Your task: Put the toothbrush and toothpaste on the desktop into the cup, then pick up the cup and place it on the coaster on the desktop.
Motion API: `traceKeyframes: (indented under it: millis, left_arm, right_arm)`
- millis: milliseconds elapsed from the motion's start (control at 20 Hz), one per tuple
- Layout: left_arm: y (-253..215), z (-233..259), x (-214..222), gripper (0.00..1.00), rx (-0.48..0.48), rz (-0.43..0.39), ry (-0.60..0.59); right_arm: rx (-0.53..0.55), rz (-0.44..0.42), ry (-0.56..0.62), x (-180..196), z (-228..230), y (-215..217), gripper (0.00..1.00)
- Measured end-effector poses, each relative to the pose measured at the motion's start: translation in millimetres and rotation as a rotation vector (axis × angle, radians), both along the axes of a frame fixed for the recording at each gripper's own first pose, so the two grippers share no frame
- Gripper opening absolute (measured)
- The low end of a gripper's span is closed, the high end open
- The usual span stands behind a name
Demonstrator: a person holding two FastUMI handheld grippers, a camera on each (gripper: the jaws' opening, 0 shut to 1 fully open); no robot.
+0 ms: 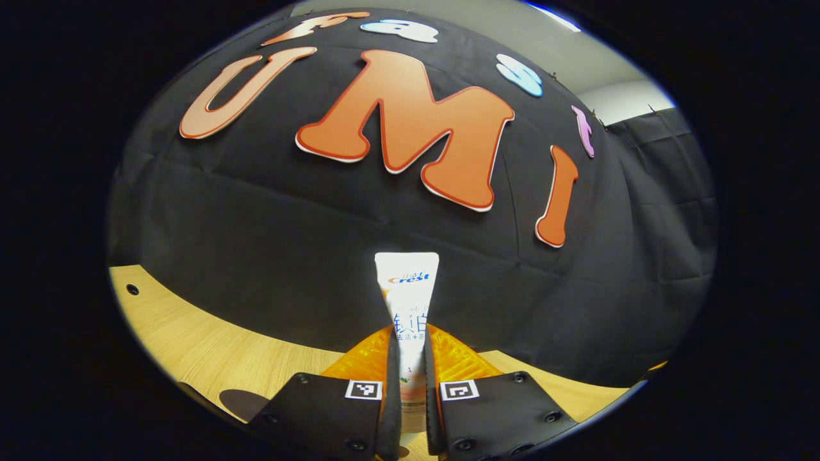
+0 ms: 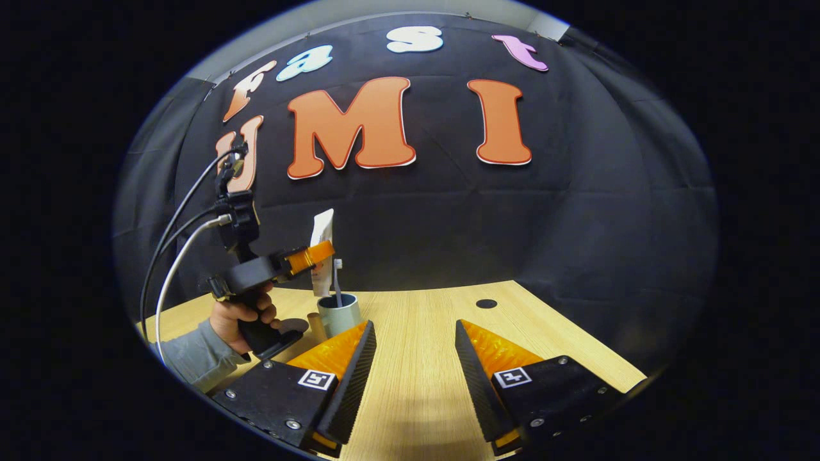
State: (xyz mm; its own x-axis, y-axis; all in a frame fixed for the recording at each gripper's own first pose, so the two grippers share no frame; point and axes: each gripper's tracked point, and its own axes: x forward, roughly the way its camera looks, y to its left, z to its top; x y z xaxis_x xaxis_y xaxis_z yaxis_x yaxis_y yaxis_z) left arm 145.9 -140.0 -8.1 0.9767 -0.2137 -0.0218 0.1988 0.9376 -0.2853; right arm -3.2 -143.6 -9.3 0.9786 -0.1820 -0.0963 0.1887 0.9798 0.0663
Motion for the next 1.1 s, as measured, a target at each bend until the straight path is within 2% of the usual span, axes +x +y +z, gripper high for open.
traceKeyframes:
  millis: [250,450,550,650,850,1000,1100]
  left_arm:
    - [-2.1,-15.4,9.9,0.19,0.046,0.012,0.002]
    - [-5.9,-22.6,12.5,0.24,0.064,0.004,0.015]
    - [-5.6,-29.8,13.8,0.30,0.075,0.006,0.028]
    - [-5.4,-33.3,11.2,0.30,0.062,-0.001,0.044]
    - [-0.3,-41.7,6.0,0.38,0.060,-0.012,0.084]
    - [6.8,-46.3,2.5,0.49,0.059,-0.008,0.111]
    - [12.2,-39.5,-1.7,0.49,0.052,-0.009,0.113]
  right_arm:
    - [-0.014,-0.017,-0.006,-11.0,4.4,-8.4,0.75]
    - [-0.007,-0.025,0.000,-12.1,2.5,-10.2,0.75]
    - [-0.007,-0.025,0.007,-13.5,-0.3,-9.4,0.75]
    - [-0.012,-0.027,0.013,-14.1,-2.7,-9.3,0.75]
    - [-0.008,-0.021,0.026,-12.6,-5.6,-7.9,0.75]
    - [0.005,-0.010,0.032,-10.3,-5.4,-2.4,0.75]
    - [0.035,0.008,0.060,-8.7,-10.0,4.0,0.76]
